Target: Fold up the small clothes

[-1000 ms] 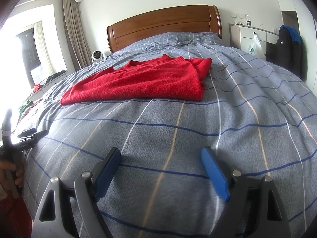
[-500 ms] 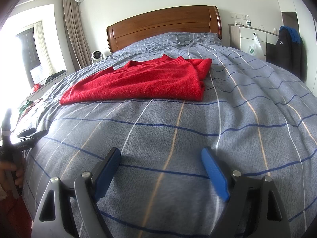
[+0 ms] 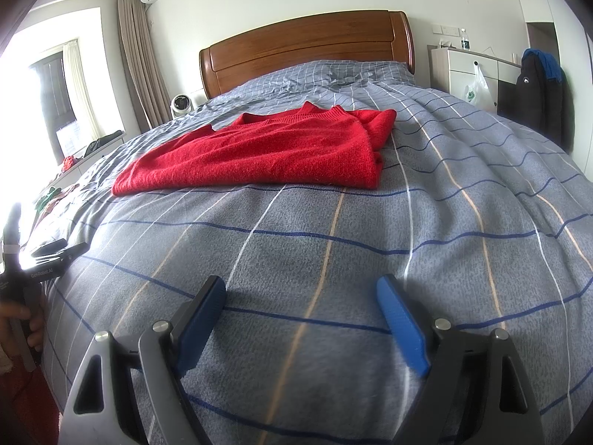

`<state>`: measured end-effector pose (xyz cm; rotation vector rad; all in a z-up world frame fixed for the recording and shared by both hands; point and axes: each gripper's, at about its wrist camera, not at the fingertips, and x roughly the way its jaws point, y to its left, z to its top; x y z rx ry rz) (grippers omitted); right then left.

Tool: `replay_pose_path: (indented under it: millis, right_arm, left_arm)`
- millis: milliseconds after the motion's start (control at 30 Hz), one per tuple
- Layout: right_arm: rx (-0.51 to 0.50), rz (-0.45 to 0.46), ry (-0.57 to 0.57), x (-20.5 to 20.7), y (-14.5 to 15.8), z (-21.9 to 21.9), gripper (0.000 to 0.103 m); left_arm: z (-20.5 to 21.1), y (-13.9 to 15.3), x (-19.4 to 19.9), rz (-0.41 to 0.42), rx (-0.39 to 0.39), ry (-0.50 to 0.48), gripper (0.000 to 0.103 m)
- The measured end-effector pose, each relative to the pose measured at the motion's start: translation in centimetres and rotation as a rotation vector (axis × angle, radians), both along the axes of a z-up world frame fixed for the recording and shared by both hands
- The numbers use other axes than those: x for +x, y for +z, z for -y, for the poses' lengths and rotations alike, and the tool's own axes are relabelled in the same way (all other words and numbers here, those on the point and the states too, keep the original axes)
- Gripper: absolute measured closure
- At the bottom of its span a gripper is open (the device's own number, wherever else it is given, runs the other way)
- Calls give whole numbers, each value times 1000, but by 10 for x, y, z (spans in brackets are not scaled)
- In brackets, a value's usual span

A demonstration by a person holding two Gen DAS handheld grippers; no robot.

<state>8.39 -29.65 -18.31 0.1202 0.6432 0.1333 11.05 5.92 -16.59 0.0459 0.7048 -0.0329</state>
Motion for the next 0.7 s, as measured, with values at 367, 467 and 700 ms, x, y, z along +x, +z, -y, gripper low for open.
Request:
replay_pose_path:
  millis: [367,467,700]
  right_arm:
    - [0,0,0,0,0,0,20]
    - [0,1,0,0,0,0,20]
    - [-18,-17,-8,1,2,-1,20]
  left_arm:
    - [0,0,0,0,2,1,0]
    - [-1,0,0,-2,4,3,0]
    - [-5,23,-7,-22,65,-15,0]
